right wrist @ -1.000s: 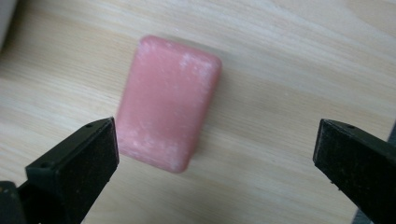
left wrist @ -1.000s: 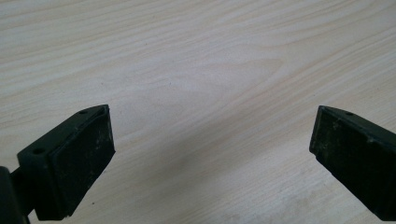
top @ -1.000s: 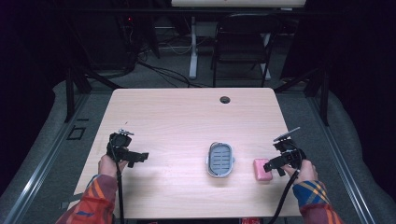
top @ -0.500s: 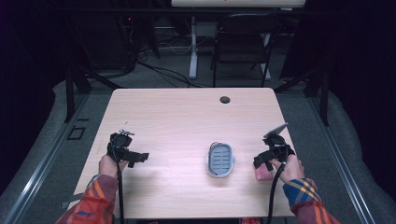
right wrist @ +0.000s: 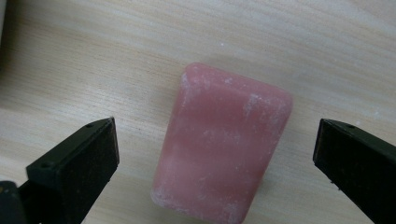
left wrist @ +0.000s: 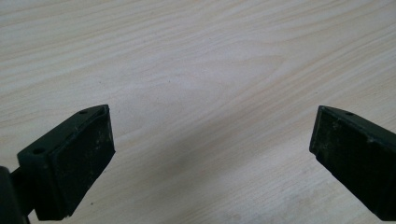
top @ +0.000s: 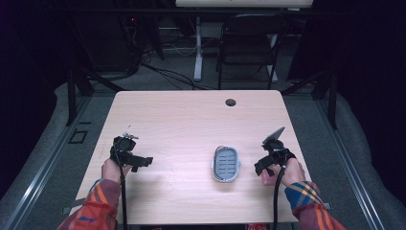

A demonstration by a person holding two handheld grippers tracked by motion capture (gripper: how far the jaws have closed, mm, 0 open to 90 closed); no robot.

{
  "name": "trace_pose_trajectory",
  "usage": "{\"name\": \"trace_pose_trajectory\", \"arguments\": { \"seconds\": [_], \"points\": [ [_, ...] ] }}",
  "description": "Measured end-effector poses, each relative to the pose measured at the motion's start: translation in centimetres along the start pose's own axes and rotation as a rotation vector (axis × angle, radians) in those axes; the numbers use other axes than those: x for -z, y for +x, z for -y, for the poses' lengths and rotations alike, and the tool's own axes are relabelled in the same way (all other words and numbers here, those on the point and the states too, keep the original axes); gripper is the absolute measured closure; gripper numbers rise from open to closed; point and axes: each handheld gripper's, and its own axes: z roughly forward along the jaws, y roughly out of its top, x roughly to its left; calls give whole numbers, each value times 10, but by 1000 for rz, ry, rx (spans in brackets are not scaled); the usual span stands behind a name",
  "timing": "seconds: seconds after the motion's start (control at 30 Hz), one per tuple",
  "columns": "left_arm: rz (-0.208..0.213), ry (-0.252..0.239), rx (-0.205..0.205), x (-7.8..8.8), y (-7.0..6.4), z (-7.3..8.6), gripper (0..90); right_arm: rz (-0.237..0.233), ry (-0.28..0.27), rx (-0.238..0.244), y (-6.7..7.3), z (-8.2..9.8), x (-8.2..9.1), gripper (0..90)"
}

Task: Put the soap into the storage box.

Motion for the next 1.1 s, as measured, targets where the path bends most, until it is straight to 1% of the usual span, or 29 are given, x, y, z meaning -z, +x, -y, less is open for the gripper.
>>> {"name": "trace_pose_trajectory", "arguments": {
  "seconds": [0.03, 0.1, 0.17, 0.2, 0.23, 0.27, 0.33, 0.37, 0.4, 0.43, 0.53, 0.57, 0.6, 0.67, 0.7, 0.8, 0.83, 0.87, 0.9, 1.0, 1.07, 1.1],
  "points": [
    [0, 0, 0, 0, 0, 0, 0, 1, 7, 11, 0, -1, 0, 9],
    [2, 2, 0, 0, 0, 0, 0, 24, 32, 26, -1, -2, 2, 37],
    [2, 4, 0, -1, 0, 0, 0, 20, 9, 7, 1, -2, -1, 44],
    [1, 4, -4, -1, -1, 0, 0, 17, 1, 5, 2, -2, -2, 53],
    [2, 4, -6, 0, -1, 0, 0, 18, -3, 8, 2, -2, -1, 66],
    [3, 4, -7, 0, -1, 0, 0, 23, 7, 20, 2, -2, -1, 77],
    [4, 4, -7, 0, -1, 0, 0, 36, 0, 24, 4, -2, -3, 97],
    [5, 5, -7, 0, -1, 0, 0, 43, 14, 36, 4, -2, -3, 125],
    [5, 5, -7, 0, -1, 0, 0, 43, 28, 37, 5, -2, -4, 137],
    [8, 6, -8, -1, -1, 0, 0, 45, 13, 36, 5, -1, -6, 143],
    [12, 14, -17, -2, -1, 0, 0, 62, 52, 65, 5, -3, -6, 168],
    [12, 13, -16, -2, -1, -1, 0, 59, 29, 49, 6, -1, -8, 190],
    [14, 14, -13, -2, -2, -1, 0, 66, 31, 50, 5, -2, -9, 208],
    [14, 15, -19, -3, -1, -1, 0, 72, 55, 68, 4, -3, -7, 224],
    [15, 15, -20, -3, -1, -1, 0, 73, 56, 70, 3, -3, -7, 235],
    [16, 16, -21, -3, -1, -1, 0, 71, 40, 72, 4, -2, -8, 243],
    [16, 17, -20, -3, -1, -1, 0, 73, 19, 81, 4, -2, -7, 252],
    [14, 18, -24, -4, -2, -1, 0, 81, 31, 94, 4, -2, -6, 252],
    [14, 18, -25, -4, -2, -1, 0, 81, 31, 99, 4, -2, -6, 254],
    [16, 19, -29, -3, -3, -1, 0, 77, 31, 100, 4, -2, -6, 270],
    [16, 18, -27, -3, -3, -1, 0, 74, 40, 107, 4, -1, -6, 282],
    [17, 19, -27, -2, -3, -1, 0, 68, 15, 92, 5, 0, -8, 288]
  ]
}}
